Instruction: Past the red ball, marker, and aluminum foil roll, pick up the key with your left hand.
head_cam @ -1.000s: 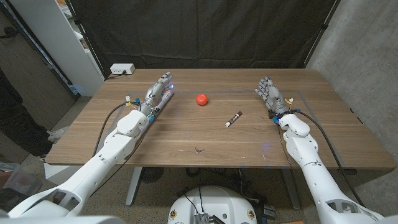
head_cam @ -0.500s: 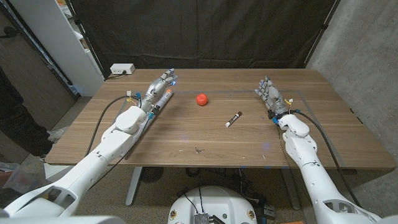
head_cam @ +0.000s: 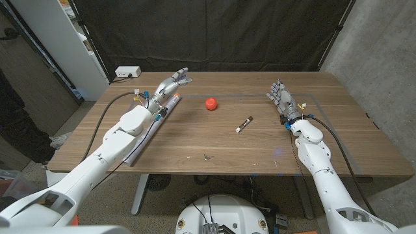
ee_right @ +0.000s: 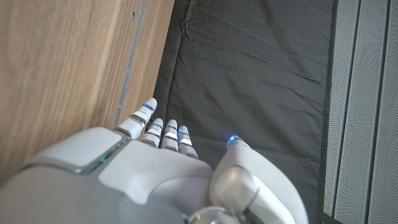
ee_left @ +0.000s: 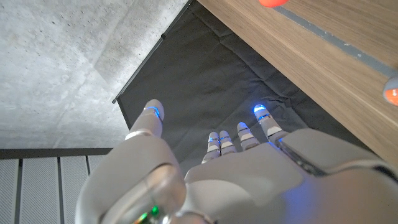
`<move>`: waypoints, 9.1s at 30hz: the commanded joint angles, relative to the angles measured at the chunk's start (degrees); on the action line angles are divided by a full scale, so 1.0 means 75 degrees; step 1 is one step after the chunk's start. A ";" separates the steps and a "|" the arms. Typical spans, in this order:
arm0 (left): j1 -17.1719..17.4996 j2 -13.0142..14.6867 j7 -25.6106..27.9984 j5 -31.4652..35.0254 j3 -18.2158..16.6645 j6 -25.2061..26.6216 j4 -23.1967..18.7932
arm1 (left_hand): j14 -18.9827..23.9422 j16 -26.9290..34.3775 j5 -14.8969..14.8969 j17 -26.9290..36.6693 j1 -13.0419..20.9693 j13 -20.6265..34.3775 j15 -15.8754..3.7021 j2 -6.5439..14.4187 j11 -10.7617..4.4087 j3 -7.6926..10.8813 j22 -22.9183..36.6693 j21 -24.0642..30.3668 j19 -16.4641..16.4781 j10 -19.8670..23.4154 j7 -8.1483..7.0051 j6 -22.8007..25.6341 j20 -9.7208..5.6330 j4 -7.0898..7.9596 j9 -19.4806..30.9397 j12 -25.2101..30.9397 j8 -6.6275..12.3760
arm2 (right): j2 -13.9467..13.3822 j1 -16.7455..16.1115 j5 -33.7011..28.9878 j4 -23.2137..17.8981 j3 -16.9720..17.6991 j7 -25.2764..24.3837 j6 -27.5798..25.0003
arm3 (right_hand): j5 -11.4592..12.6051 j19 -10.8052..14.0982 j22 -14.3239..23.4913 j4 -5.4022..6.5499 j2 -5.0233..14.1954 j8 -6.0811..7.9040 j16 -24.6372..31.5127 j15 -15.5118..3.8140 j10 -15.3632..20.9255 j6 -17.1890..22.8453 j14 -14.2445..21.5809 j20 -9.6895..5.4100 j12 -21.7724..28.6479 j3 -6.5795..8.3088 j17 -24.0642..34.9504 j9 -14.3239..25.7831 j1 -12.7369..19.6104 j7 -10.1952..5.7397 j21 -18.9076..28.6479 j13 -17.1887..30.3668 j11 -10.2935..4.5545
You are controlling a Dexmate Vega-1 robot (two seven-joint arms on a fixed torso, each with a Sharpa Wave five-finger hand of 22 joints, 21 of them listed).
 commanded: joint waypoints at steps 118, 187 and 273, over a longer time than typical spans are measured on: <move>-0.1149 0.1416 -0.3264 0.4703 0.0222 -0.0036 -0.4847 | 0.1129 0.0069 0.0801 -0.0003 0.2998 0.0080 -0.0860 -0.0601 -0.0329 -0.1224 0.0095 -0.0411 0.0865 0.1598 -0.0631 0.1566 -0.0288 0.0352 0.0085 0.0270 0.0034 | 0.0097 -0.0091 0.0133 0.0204 0.0243 -0.0115 0.0390 | -0.0127 0.0093 0.0012 0.0000 -0.0052 0.0053 0.0038 0.0017 0.0016 0.0016 -0.0046 -0.0084 0.0034 0.0075 0.0038 0.0012 -0.0084 0.0086 0.0043 0.0036 0.0049; -0.2881 0.1410 -0.6633 0.5487 0.1460 0.1226 -0.5726 | 0.0323 -0.0064 0.0940 -0.0027 0.3697 0.0043 -0.0722 -0.0161 -0.0593 -0.2072 0.0077 -0.0804 0.0954 0.1516 -0.1377 0.4228 -0.0142 0.0414 0.0051 0.0041 0.0362 | 0.0143 0.0151 0.0100 0.0754 0.0310 -0.0109 0.0548 | -0.0157 0.0106 0.0011 0.0007 -0.0085 0.0052 0.0041 0.0024 0.0020 0.0017 -0.0030 -0.0075 0.0034 0.0074 0.0039 0.0012 -0.0172 0.0093 0.0043 0.0036 0.0078; -0.1234 0.1681 -0.6180 0.7737 0.1128 -0.0134 -0.6270 | 0.0428 -0.0035 0.0406 -0.0028 0.4373 0.0021 -0.0914 0.0059 -0.0570 -0.2274 0.0087 -0.1052 0.1145 0.1796 -0.1425 0.5846 -0.0233 0.0302 0.0098 0.0043 0.0381 | 0.0165 0.0206 -0.0019 0.0898 0.0102 -0.0180 0.1056 | -0.0164 0.0234 0.0008 -0.0031 -0.0215 0.0086 0.0069 -0.0024 0.0133 0.0141 0.0094 -0.0105 0.0068 -0.0010 0.0026 0.0009 -0.0293 0.0112 0.0076 0.0034 0.0096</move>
